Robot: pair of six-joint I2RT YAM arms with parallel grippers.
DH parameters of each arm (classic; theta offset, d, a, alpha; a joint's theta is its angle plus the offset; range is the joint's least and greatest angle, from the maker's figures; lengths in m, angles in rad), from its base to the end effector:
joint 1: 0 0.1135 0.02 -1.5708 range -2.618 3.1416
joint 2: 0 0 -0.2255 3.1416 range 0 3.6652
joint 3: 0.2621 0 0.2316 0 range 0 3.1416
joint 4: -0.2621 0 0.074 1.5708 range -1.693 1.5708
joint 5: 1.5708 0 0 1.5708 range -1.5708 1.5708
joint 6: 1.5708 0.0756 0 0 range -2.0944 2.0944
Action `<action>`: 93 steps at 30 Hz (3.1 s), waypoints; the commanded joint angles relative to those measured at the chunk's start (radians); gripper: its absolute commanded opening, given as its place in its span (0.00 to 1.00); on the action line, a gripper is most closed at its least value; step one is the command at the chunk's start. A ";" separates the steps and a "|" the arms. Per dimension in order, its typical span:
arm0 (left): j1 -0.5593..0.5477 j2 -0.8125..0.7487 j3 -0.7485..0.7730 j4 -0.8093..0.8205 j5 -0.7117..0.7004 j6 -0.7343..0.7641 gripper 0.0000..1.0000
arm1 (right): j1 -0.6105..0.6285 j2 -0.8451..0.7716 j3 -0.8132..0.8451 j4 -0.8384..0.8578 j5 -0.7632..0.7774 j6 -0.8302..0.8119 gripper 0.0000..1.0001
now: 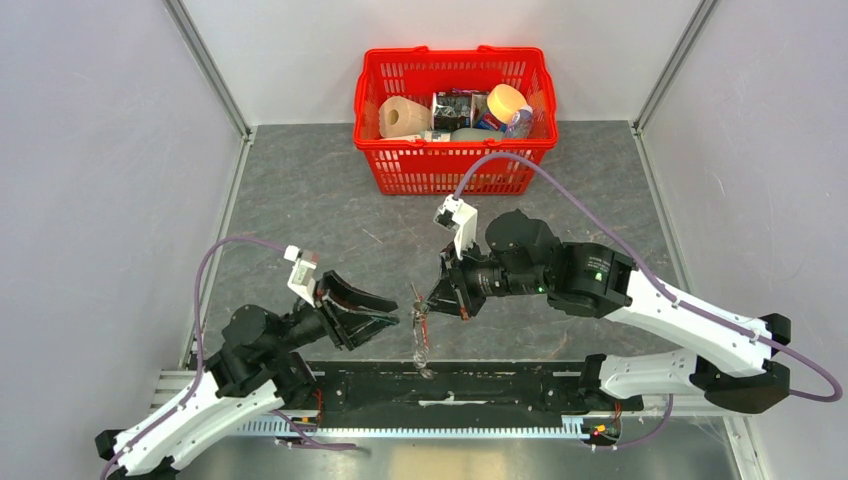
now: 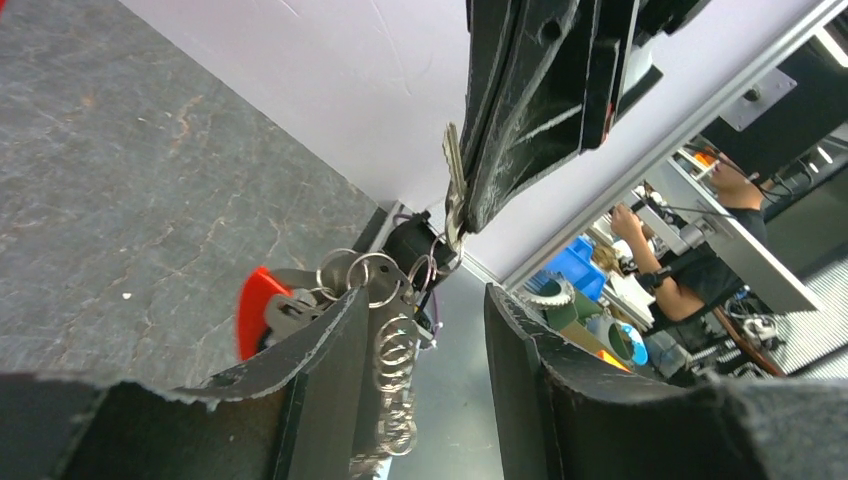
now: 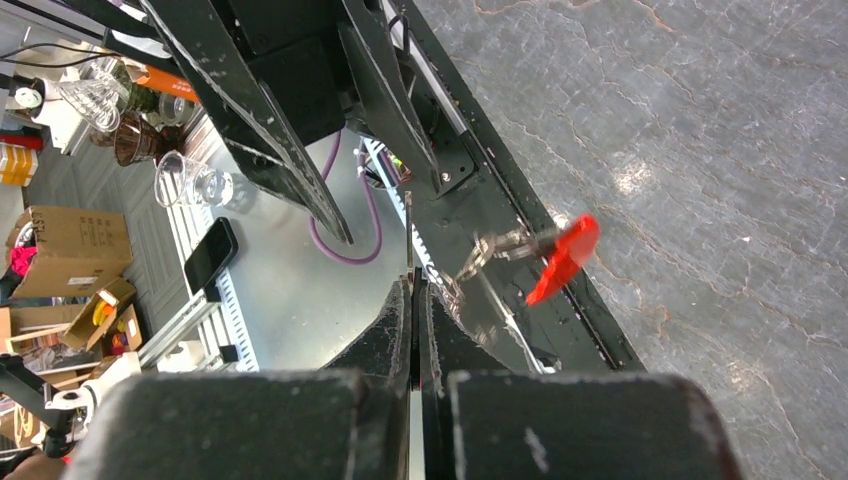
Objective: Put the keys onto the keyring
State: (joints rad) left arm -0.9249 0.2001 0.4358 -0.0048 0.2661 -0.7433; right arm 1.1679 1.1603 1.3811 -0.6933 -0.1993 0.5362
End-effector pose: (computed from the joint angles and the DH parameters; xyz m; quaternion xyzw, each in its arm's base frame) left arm 0.0717 -0.1282 0.3025 0.1594 0.6035 -0.6308 0.4610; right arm 0.0909 0.2515 0.3604 -0.3130 0.7906 0.4468 0.2781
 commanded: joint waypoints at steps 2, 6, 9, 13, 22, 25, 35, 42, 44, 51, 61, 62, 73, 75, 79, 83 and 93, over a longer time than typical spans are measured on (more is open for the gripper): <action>0.000 0.011 -0.040 0.180 0.093 0.025 0.55 | 0.004 0.001 0.085 0.001 0.022 0.035 0.00; 0.000 -0.003 -0.061 0.232 0.103 0.050 0.56 | 0.004 0.003 0.116 -0.012 0.026 0.044 0.00; 0.000 -0.013 -0.077 0.275 0.110 0.056 0.57 | 0.004 0.003 0.134 -0.018 0.029 0.054 0.00; 0.001 -0.016 -0.094 0.314 0.113 0.074 0.57 | 0.005 0.006 0.161 -0.032 0.038 0.068 0.00; 0.000 0.015 -0.115 0.441 0.130 0.067 0.57 | 0.005 0.013 0.195 -0.055 0.063 0.100 0.00; 0.000 0.044 -0.102 0.465 0.145 0.057 0.57 | 0.004 0.023 0.199 -0.055 0.071 0.103 0.00; 0.000 0.106 -0.088 0.528 0.167 0.044 0.57 | 0.004 0.032 0.210 -0.052 0.087 0.112 0.00; 0.000 0.128 -0.094 0.557 0.170 0.054 0.57 | 0.004 0.032 0.207 -0.036 0.073 0.127 0.00; 0.001 0.131 -0.097 0.565 0.170 0.058 0.57 | 0.004 0.035 0.209 -0.034 0.071 0.130 0.00; 0.000 0.140 -0.100 0.582 0.167 0.086 0.56 | 0.004 0.047 0.216 -0.029 0.068 0.145 0.00; 0.001 0.147 -0.079 0.520 0.156 0.172 0.56 | 0.004 0.053 0.235 -0.026 0.052 0.160 0.00; 0.001 0.144 -0.077 0.508 0.151 0.183 0.56 | 0.005 0.053 0.237 -0.026 0.049 0.162 0.00; 0.000 0.135 -0.078 0.510 0.124 0.223 0.56 | 0.004 0.055 0.249 -0.017 0.029 0.169 0.00; 0.000 0.136 -0.073 0.511 0.122 0.228 0.56 | 0.003 0.058 0.249 -0.015 0.026 0.171 0.00; 0.000 0.140 -0.069 0.511 0.120 0.236 0.56 | 0.005 0.057 0.247 -0.008 0.017 0.175 0.00; 0.000 0.143 -0.068 0.514 0.120 0.241 0.56 | 0.004 0.058 0.243 -0.001 0.005 0.180 0.00; 0.000 0.164 -0.034 0.502 0.132 0.262 0.56 | 0.006 0.064 0.243 0.006 -0.005 0.181 0.00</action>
State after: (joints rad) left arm -0.9249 0.3454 0.3489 0.4870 0.3981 -0.5327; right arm 1.1679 1.2255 1.5791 -0.7616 -0.1864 0.7078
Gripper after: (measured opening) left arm 0.559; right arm 0.018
